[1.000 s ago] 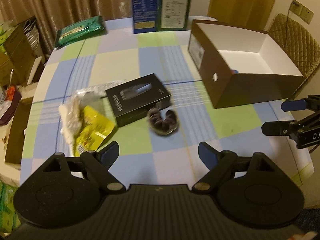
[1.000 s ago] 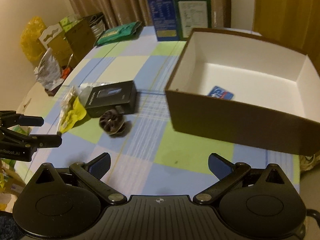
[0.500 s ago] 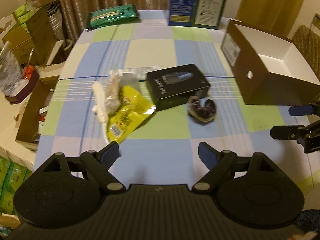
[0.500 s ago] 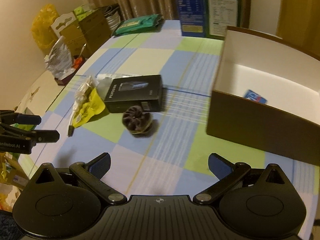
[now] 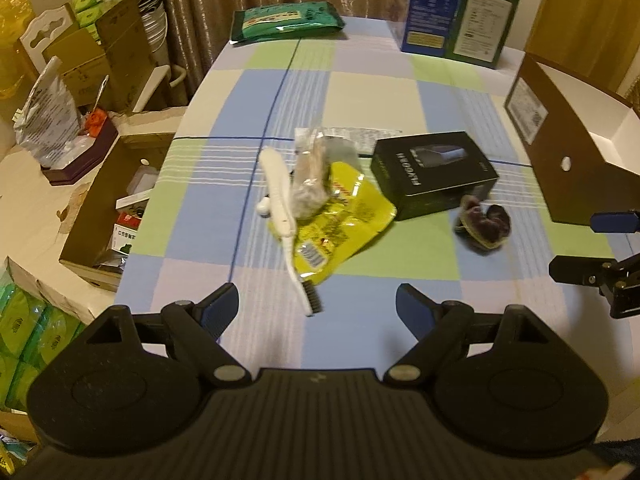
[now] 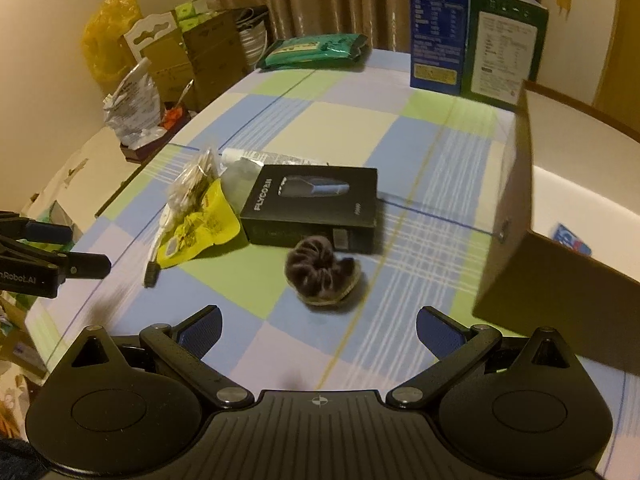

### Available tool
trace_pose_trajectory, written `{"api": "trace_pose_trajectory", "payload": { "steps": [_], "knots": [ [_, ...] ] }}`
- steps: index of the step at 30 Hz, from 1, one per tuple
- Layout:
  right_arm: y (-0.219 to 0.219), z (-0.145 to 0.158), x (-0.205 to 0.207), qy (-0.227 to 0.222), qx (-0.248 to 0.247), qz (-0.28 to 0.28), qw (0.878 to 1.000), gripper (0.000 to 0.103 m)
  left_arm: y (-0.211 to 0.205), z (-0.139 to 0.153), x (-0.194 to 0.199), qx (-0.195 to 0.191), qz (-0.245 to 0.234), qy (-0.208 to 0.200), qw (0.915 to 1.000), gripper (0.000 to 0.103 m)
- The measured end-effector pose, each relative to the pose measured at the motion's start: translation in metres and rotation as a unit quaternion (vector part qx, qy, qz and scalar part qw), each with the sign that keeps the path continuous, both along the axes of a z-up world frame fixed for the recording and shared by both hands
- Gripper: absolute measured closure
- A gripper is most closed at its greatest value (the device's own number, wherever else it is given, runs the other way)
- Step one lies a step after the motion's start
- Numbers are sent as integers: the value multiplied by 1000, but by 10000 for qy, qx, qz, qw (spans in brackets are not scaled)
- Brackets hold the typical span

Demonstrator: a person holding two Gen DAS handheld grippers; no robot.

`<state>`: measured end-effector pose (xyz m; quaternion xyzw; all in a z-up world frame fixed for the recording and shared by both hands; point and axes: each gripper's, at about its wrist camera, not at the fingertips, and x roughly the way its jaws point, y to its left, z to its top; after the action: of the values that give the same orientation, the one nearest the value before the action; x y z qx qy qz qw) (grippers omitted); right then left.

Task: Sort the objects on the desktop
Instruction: 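Withdraw both tools from the box back toward the remaining objects, then grasp the brown scrunchie with the right tool while the left tool grasps the white brush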

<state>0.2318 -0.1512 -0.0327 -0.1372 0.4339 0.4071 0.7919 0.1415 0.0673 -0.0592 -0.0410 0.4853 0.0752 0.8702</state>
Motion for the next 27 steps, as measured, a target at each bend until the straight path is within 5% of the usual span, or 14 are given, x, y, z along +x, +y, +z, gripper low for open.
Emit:
{"api": "trace_pose_trajectory", "payload": {
  "steps": [7,17,27],
  "knots": [
    [27,-25,7,-156,-74,-205,9996,4,19,-17,15,100,48,36,9999,21],
    [53,-56,23,-125,-183,-625,9978,22,49,-49,48,194,-94,76,9997,31],
    [60,-68,30,-116,-372,-696,9968,37,56,-73,80,110,-467,111,9988,57]
  ]
}}
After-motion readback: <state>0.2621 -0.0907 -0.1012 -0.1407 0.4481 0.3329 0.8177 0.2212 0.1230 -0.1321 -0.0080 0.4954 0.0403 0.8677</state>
